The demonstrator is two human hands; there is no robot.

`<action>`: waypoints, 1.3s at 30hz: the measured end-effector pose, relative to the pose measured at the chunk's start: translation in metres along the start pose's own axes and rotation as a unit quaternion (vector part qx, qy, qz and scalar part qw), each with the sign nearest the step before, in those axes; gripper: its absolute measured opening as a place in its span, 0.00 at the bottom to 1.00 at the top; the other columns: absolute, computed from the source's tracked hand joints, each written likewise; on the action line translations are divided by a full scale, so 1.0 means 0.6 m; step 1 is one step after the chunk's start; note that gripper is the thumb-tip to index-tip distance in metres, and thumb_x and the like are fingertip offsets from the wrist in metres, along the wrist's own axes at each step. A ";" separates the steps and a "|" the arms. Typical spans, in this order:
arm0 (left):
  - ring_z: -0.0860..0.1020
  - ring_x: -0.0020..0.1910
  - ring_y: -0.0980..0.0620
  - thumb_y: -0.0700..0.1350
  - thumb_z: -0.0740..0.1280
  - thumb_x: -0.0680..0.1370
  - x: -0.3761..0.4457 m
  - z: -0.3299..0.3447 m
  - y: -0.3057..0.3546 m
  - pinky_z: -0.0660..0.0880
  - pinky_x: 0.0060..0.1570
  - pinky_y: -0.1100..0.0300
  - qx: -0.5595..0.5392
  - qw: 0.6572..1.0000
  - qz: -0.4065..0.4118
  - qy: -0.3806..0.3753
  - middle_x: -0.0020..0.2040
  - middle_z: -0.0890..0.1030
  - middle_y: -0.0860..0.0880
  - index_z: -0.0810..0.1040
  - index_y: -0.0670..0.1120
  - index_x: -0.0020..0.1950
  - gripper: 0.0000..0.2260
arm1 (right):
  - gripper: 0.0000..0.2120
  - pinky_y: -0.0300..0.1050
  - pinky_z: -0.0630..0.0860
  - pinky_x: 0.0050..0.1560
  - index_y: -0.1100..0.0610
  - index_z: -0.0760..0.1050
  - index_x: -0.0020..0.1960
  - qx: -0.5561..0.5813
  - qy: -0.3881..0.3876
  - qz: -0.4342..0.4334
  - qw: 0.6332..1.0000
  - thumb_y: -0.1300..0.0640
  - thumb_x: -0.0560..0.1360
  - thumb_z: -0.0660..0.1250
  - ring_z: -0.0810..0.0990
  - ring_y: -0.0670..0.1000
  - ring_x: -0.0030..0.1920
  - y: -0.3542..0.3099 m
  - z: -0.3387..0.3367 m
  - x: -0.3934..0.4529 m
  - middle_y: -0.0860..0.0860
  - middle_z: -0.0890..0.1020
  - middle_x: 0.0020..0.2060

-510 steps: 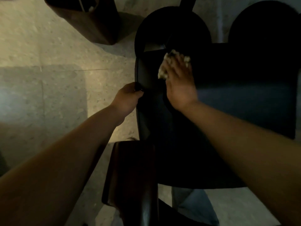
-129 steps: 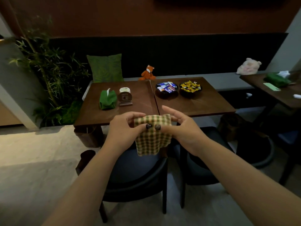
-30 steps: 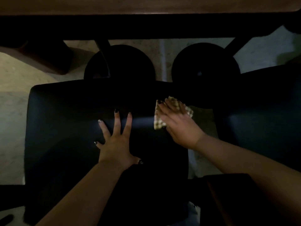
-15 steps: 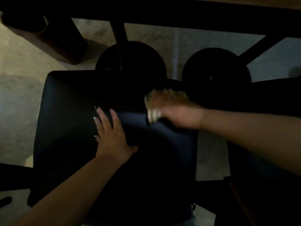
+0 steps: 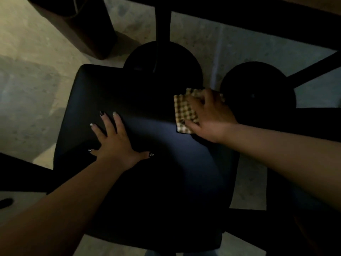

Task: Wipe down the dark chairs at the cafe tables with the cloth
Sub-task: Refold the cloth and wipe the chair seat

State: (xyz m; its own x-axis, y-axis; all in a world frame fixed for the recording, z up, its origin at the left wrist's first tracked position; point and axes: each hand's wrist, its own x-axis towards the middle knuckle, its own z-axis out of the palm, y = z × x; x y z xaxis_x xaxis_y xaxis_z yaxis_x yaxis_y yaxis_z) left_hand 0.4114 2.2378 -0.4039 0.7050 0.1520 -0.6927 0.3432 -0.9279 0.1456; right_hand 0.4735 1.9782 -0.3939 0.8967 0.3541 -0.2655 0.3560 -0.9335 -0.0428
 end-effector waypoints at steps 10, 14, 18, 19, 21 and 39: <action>0.32 0.74 0.33 0.67 0.75 0.63 -0.016 -0.034 0.004 0.54 0.68 0.28 0.019 0.999 0.018 -0.040 0.76 0.28 0.45 0.30 0.47 0.76 0.64 | 0.19 0.52 0.67 0.61 0.57 0.60 0.69 0.083 -0.072 0.078 0.991 0.55 0.80 0.55 0.71 0.62 0.64 -0.043 0.011 0.037 0.61 0.67 0.68; 0.32 0.75 0.35 0.62 0.77 0.64 -0.032 -0.045 -0.036 0.57 0.65 0.25 0.018 0.999 0.015 -0.049 0.75 0.26 0.50 0.31 0.57 0.77 0.61 | 0.24 0.54 0.69 0.58 0.56 0.58 0.71 0.076 -0.055 0.064 0.994 0.49 0.78 0.56 0.72 0.63 0.62 -0.040 0.010 0.024 0.60 0.67 0.69; 0.31 0.75 0.36 0.62 0.77 0.64 -0.043 -0.037 -0.048 0.56 0.63 0.22 0.012 0.999 0.023 -0.035 0.75 0.26 0.50 0.31 0.60 0.76 0.60 | 0.29 0.57 0.71 0.58 0.56 0.51 0.75 -0.040 -0.070 -0.008 0.997 0.47 0.78 0.53 0.70 0.64 0.63 -0.020 0.019 0.011 0.62 0.61 0.71; 0.31 0.75 0.36 0.61 0.77 0.64 -0.043 -0.035 -0.044 0.56 0.63 0.22 0.012 0.999 0.021 -0.029 0.75 0.26 0.50 0.32 0.60 0.77 0.60 | 0.29 0.57 0.71 0.59 0.56 0.51 0.75 -0.034 -0.076 -0.007 0.996 0.48 0.78 0.55 0.69 0.64 0.63 -0.016 0.021 0.010 0.61 0.61 0.71; 0.32 0.75 0.35 0.58 0.79 0.64 -0.043 -0.034 -0.034 0.55 0.64 0.23 0.004 1.000 0.009 -0.022 0.76 0.26 0.48 0.33 0.59 0.77 0.61 | 0.26 0.54 0.68 0.60 0.56 0.57 0.72 0.040 -0.085 0.010 0.996 0.52 0.76 0.58 0.70 0.63 0.64 -0.011 0.014 0.016 0.60 0.62 0.70; 0.35 0.76 0.34 0.54 0.78 0.67 -0.056 -0.006 -0.055 0.52 0.69 0.28 -0.016 0.998 0.017 0.060 0.77 0.32 0.42 0.44 0.51 0.80 0.53 | 0.10 0.45 0.68 0.55 0.62 0.77 0.54 -0.063 -0.494 -0.238 0.834 0.59 0.78 0.60 0.77 0.55 0.55 0.113 0.004 -0.218 0.54 0.77 0.50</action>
State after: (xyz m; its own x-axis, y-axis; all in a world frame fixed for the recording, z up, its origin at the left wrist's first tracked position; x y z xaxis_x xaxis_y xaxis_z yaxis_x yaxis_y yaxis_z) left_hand 0.3784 2.2645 -0.3828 0.7848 0.1616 -0.5983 0.3354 -0.9225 0.1908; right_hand 0.3794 1.8686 -0.3643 0.0147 0.4053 -0.9141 0.6906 -0.6652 -0.2838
